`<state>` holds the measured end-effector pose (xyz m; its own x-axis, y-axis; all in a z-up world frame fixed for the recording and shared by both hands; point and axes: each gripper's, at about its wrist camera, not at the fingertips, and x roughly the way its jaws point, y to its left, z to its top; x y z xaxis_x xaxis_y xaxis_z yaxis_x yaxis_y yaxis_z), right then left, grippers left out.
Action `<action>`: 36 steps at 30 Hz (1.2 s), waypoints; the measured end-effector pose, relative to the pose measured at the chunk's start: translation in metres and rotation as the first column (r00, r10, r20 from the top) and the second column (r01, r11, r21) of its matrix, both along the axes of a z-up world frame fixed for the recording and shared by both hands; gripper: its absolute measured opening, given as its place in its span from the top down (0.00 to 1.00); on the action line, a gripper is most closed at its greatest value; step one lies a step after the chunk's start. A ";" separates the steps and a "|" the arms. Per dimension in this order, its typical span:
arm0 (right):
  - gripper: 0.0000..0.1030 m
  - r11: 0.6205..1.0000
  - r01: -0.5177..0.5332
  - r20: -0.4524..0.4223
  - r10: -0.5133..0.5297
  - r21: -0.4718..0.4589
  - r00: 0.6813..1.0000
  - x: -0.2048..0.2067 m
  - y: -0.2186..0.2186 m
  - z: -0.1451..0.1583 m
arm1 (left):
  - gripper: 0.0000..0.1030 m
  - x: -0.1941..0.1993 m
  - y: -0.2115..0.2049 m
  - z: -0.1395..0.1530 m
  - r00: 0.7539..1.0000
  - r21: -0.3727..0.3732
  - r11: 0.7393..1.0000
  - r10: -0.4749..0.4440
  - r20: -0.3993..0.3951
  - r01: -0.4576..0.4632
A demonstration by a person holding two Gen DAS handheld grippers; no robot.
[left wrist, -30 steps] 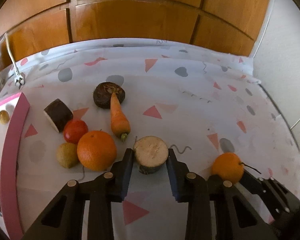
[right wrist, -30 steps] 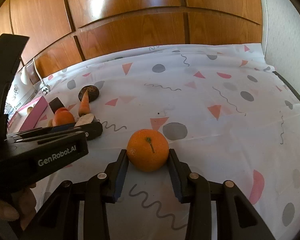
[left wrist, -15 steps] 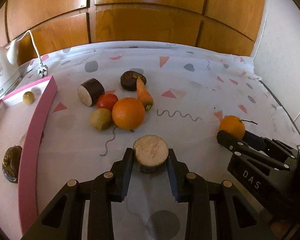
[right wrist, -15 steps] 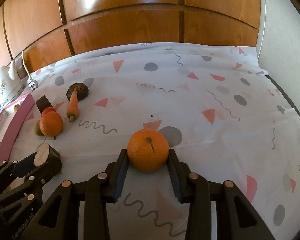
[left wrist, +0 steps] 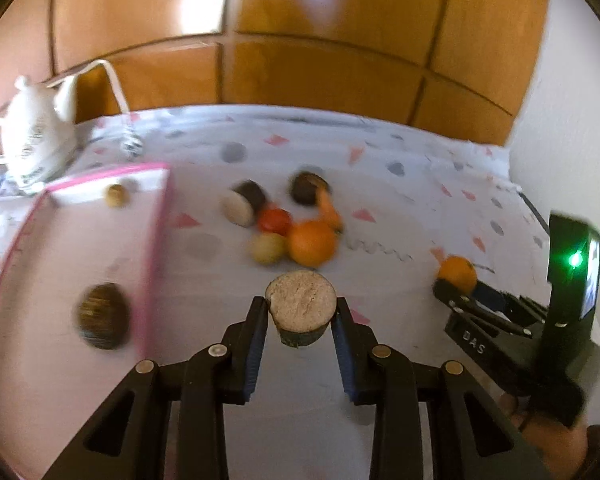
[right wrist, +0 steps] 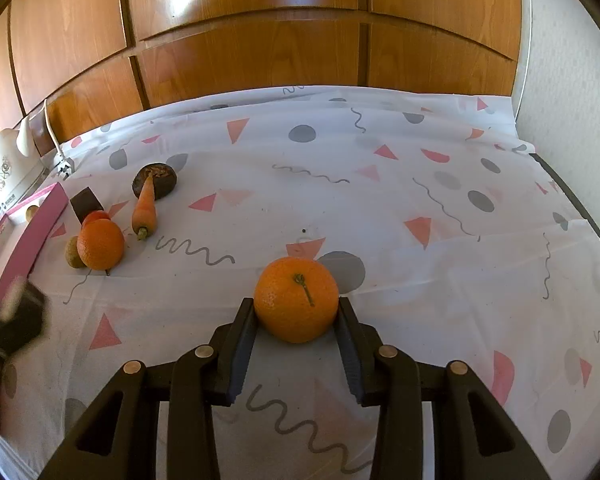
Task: Organize fruits
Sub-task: 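Place the wooden slice in the pink tray and open the left tool, then lower the orange into the pink tray and open the right tool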
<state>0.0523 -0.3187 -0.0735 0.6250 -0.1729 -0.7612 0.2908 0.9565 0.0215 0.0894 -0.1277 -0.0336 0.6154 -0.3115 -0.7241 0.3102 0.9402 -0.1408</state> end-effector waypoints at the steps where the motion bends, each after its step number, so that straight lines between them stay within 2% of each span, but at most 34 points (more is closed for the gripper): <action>1: 0.61 1.000 0.000 0.000 0.000 -0.002 1.000 0.000 0.000 0.000 | 0.68 0.001 0.009 0.004 1.000 -0.003 1.000 0.017 0.004 -0.017; 7: 0.61 1.000 -0.001 0.004 0.002 -0.014 1.000 0.000 0.001 0.000 | 0.68 0.010 0.079 0.012 0.984 0.032 0.983 0.180 0.015 -0.180; 15: 0.61 0.999 -0.004 -0.002 0.003 -0.036 1.000 0.001 0.004 0.000 | 0.68 0.020 0.166 -0.003 0.922 0.095 0.917 0.387 0.010 -0.386; 16: 0.61 0.999 -0.004 -0.003 0.004 -0.039 1.000 0.001 0.004 0.000 | 0.68 0.019 0.170 -0.005 0.918 0.095 0.913 0.397 0.009 -0.396; 18: 0.61 0.999 -0.004 -0.005 0.004 -0.046 1.000 0.001 0.005 -0.001 | 0.60 0.017 0.180 -0.008 0.911 0.084 0.907 0.413 0.005 -0.412; 19: 0.61 0.999 -0.004 -0.007 0.004 -0.051 1.000 0.001 0.005 -0.001 | 0.59 0.014 0.184 -0.007 0.908 0.079 0.905 0.418 0.009 -0.418; 36: 0.62 0.996 -0.018 -0.026 0.016 -0.084 1.000 0.000 0.011 0.002 | 0.55 -0.022 0.192 0.009 0.916 0.005 0.916 0.401 0.031 -0.401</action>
<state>0.0525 -0.3073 -0.0712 0.6093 -0.2263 -0.7600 0.2736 0.9595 -0.0664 0.0671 0.0644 -0.0244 0.7075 -0.0261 -0.7063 -0.0892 0.9880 -0.1259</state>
